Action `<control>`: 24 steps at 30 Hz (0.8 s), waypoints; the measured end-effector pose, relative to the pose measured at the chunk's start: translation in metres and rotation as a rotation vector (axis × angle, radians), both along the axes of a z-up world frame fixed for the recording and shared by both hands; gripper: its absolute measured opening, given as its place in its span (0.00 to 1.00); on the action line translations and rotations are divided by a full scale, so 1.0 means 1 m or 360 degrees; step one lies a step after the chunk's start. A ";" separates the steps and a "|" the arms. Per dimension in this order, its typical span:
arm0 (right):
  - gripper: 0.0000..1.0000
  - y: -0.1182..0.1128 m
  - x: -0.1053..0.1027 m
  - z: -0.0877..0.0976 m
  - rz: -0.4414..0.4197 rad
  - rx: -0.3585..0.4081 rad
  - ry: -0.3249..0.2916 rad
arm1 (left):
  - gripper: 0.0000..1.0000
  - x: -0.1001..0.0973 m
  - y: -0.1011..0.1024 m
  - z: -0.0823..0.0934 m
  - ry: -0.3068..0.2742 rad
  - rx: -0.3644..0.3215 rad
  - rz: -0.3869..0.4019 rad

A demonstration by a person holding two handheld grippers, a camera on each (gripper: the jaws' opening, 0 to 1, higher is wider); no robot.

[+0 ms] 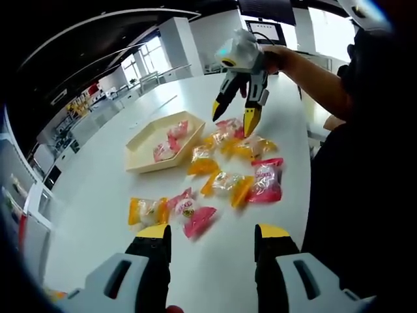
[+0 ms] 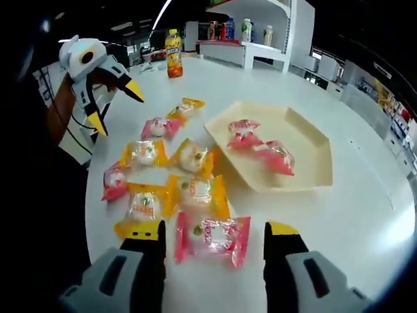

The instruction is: Pick up the marshmallows scattered on the table and place them into the bowl on the table

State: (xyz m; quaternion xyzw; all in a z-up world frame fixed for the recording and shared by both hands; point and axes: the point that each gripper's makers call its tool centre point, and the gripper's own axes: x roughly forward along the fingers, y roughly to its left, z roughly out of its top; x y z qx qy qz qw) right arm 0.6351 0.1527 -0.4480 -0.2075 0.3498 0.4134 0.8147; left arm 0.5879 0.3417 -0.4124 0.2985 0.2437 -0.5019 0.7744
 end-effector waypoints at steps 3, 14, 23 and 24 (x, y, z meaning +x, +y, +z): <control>0.57 -0.001 -0.001 -0.002 -0.0004 -0.0007 0.0015 | 0.50 0.000 0.000 0.000 0.0000 0.0001 0.0002; 0.52 -0.002 -0.001 -0.007 -0.0013 -0.0016 0.0056 | 0.50 0.001 0.000 -0.002 0.0002 0.0010 0.0006; 0.49 -0.006 0.001 -0.009 -0.0052 -0.0025 0.0080 | 0.50 0.001 0.002 -0.002 -0.0004 0.0014 0.0012; 0.49 -0.006 0.001 -0.009 -0.0054 -0.0026 0.0077 | 0.50 0.001 0.002 -0.002 -0.0003 0.0014 0.0012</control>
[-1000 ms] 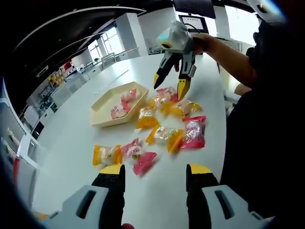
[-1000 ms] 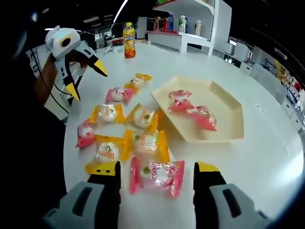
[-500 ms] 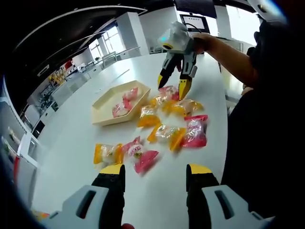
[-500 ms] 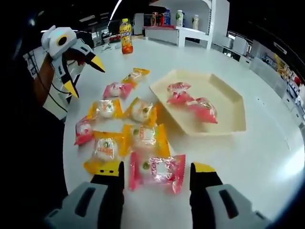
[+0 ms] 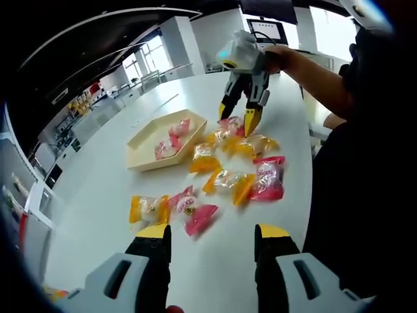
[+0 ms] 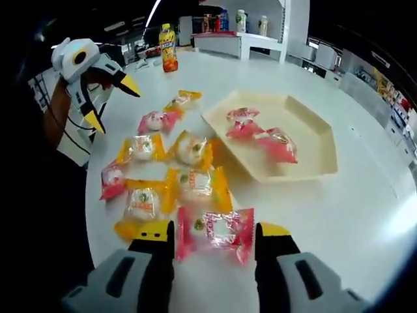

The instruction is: Pick up the marshmallows scattered on the table and place them into the bowl on the table

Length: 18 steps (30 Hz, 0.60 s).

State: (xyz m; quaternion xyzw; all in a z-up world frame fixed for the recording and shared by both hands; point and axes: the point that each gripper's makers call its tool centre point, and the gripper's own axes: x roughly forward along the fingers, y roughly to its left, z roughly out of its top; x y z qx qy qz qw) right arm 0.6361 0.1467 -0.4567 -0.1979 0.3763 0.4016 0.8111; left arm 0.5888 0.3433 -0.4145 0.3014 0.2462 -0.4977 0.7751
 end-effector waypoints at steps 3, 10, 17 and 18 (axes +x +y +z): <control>0.47 0.001 0.000 0.001 -0.0017 0.0012 0.0010 | 0.50 0.000 0.001 -0.001 0.0002 0.0000 0.0004; 0.45 0.002 0.002 0.000 -0.0025 0.0004 0.0002 | 0.50 0.003 0.004 0.002 -0.0008 -0.0001 0.0022; 0.45 0.003 0.003 0.000 -0.0027 0.0009 -0.0006 | 0.50 0.004 0.006 0.001 -0.0010 0.0007 0.0029; 0.45 0.003 0.003 0.000 -0.0028 0.0011 -0.0005 | 0.50 0.005 0.006 0.001 -0.0010 0.0007 0.0032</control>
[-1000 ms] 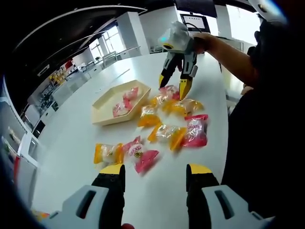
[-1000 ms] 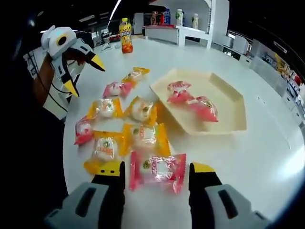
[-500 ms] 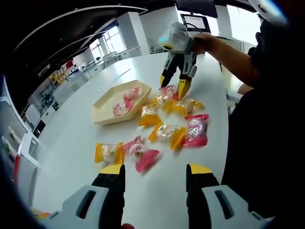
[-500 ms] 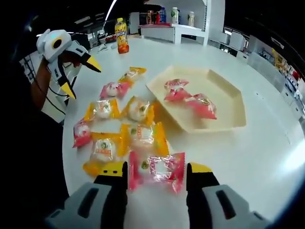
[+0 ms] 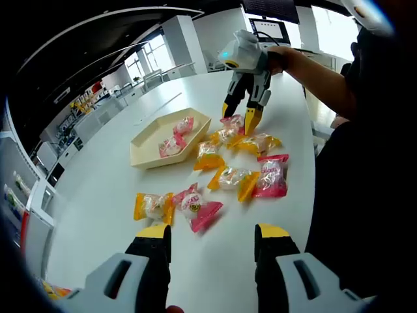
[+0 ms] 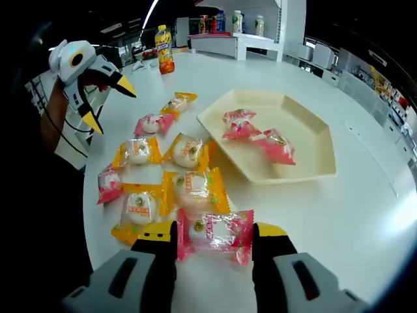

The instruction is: Pick up the marshmallows scattered on the table and place them into the bowl on the table

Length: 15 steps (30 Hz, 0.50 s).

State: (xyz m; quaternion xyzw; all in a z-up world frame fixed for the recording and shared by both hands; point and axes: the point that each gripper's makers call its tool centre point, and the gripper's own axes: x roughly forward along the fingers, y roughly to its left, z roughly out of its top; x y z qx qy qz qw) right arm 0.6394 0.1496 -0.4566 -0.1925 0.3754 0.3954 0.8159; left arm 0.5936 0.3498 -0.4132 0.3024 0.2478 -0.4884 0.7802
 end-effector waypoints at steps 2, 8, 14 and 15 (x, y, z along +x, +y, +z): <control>0.44 0.000 0.000 0.000 0.0003 0.0003 -0.0003 | 0.50 0.000 0.000 0.000 -0.0002 0.0004 0.0001; 0.44 0.002 -0.002 0.001 0.0026 0.0014 -0.0017 | 0.50 0.000 -0.002 0.000 0.0001 0.0004 -0.0011; 0.38 0.002 -0.002 0.002 0.0060 -0.0009 -0.0052 | 0.50 0.000 -0.002 -0.001 0.0000 0.0009 -0.0016; 0.35 0.002 -0.003 0.002 0.0064 -0.0011 -0.0045 | 0.50 0.000 -0.002 -0.001 -0.0001 0.0011 -0.0018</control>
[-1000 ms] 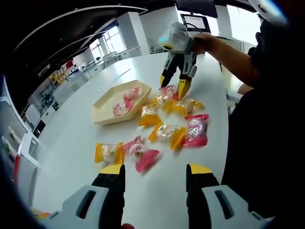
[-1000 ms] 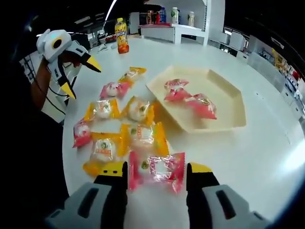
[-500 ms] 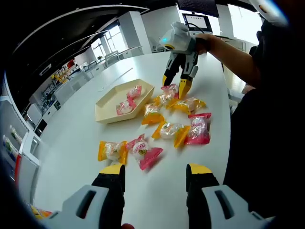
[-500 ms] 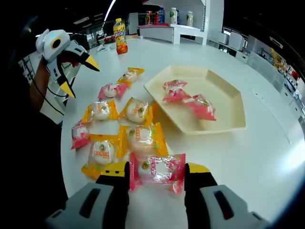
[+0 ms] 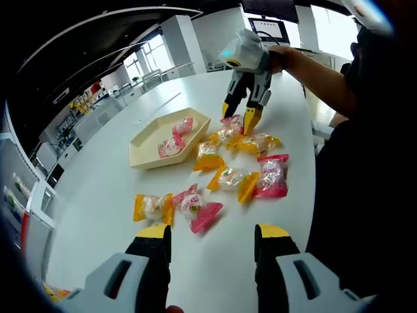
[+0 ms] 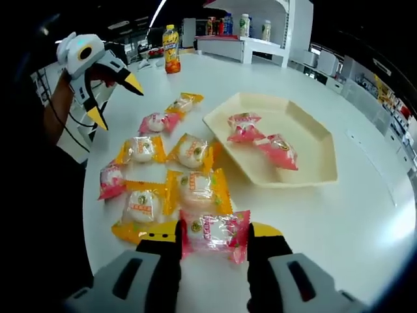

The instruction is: Pick up the marshmallows scattered on the table and place them into the bowl on the table

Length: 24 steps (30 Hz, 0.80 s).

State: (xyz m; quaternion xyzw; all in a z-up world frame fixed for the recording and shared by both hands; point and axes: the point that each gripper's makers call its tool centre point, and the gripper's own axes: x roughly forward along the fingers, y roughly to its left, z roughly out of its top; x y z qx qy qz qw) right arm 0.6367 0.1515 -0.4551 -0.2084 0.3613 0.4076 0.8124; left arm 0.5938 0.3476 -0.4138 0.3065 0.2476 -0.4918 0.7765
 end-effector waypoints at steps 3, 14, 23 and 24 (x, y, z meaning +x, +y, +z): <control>0.31 0.002 -0.002 0.001 0.0018 0.0001 -0.0002 | 0.50 0.000 0.000 0.000 0.0001 -0.0001 -0.0001; 0.30 0.003 -0.005 0.000 0.0036 -0.0013 -0.0007 | 0.50 0.000 -0.002 0.001 0.0000 -0.0003 -0.0004; 0.29 0.005 -0.008 0.000 0.0006 0.0007 0.0008 | 0.50 -0.002 -0.002 -0.003 0.0008 0.0005 -0.0006; 0.29 0.005 -0.008 0.000 0.0005 0.0008 0.0008 | 0.50 -0.002 -0.002 -0.003 0.0009 0.0005 -0.0008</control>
